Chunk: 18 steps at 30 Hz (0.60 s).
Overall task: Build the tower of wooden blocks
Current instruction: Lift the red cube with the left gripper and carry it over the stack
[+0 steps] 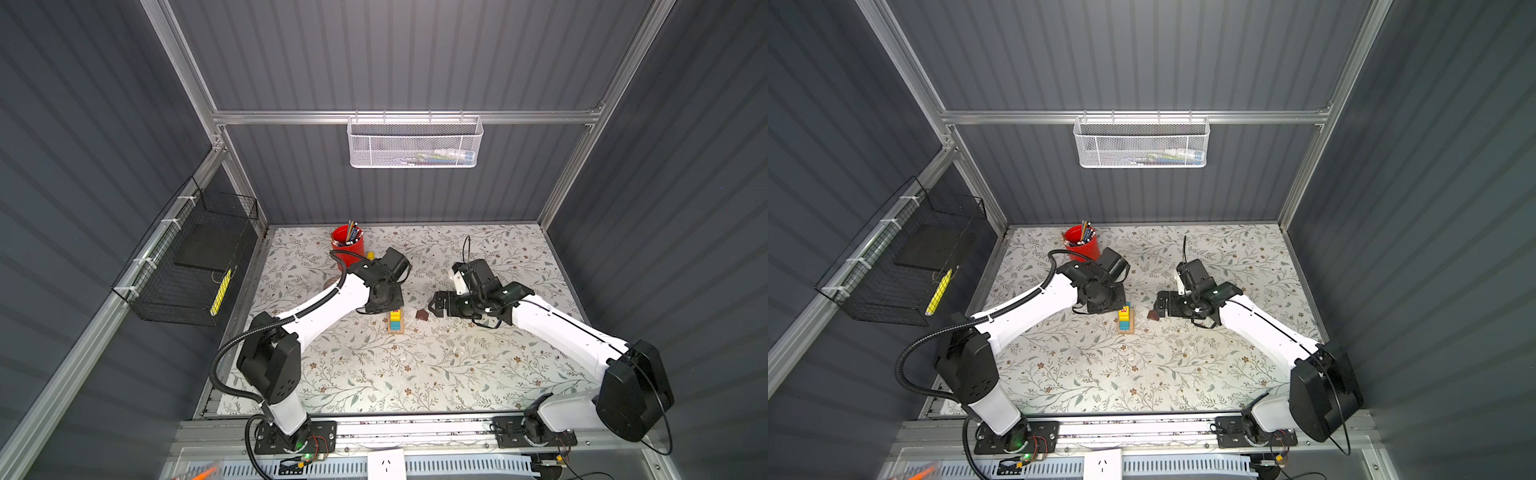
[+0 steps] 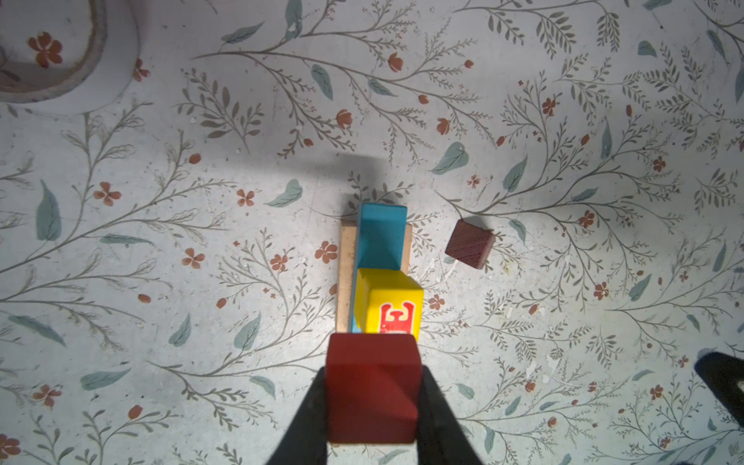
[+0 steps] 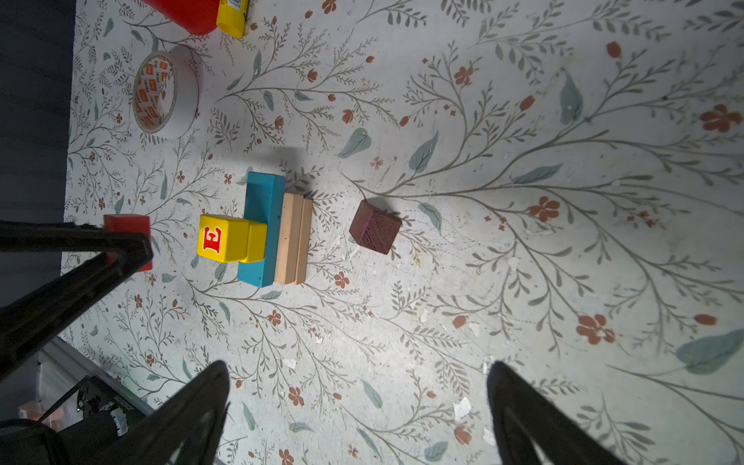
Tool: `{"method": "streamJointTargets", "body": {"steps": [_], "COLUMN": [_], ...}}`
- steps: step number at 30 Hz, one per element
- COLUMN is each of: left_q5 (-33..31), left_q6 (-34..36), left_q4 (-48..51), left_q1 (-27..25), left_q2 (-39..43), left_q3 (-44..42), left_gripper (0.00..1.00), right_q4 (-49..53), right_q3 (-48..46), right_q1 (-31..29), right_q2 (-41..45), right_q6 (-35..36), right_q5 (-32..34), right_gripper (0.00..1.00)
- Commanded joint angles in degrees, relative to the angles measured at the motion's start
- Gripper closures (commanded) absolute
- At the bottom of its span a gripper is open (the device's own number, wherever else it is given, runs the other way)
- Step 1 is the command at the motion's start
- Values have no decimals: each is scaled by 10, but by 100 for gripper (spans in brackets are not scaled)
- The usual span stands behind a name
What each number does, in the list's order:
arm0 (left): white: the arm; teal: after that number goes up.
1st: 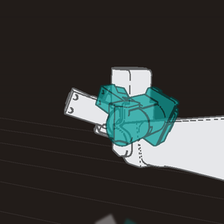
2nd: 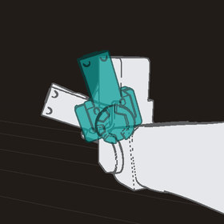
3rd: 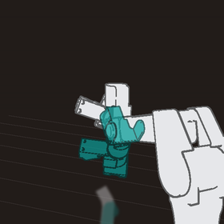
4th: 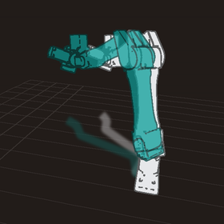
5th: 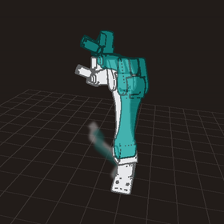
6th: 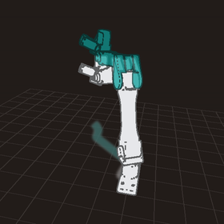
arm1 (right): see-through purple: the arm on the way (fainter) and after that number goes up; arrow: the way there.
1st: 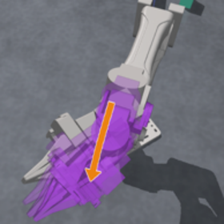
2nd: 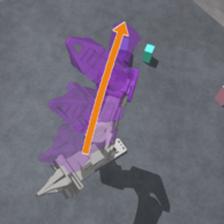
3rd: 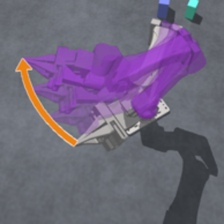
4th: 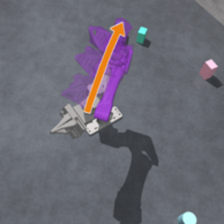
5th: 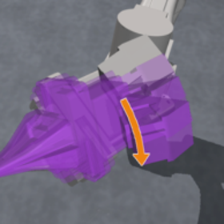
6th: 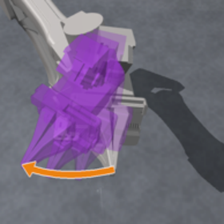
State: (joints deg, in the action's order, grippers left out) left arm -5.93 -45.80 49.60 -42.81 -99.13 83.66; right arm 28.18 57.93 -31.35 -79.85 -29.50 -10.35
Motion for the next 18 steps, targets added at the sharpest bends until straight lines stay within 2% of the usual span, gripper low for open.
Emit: {"method": "streamJointTargets", "body": {"steps": [1,7,18], "left_q5": [-9,-39,-46], "left_q6": [2,3,9], "left_q4": [31,47,42], "left_q1": [-10,-18,-20], "left_q2": [-26,-61,-77], "left_q3": [32,50,53], "left_gripper": [78,77,75], "right_q4": [-10,-12,-14], "right_q3": [-7,-18,-20], "right_q1": [4,9,16], "right_q2": [-7,-5,-4], "right_q6": [-3,-3,-6], "right_q5": [-8,-7,-9], "right_gripper": [1,1,1]}}
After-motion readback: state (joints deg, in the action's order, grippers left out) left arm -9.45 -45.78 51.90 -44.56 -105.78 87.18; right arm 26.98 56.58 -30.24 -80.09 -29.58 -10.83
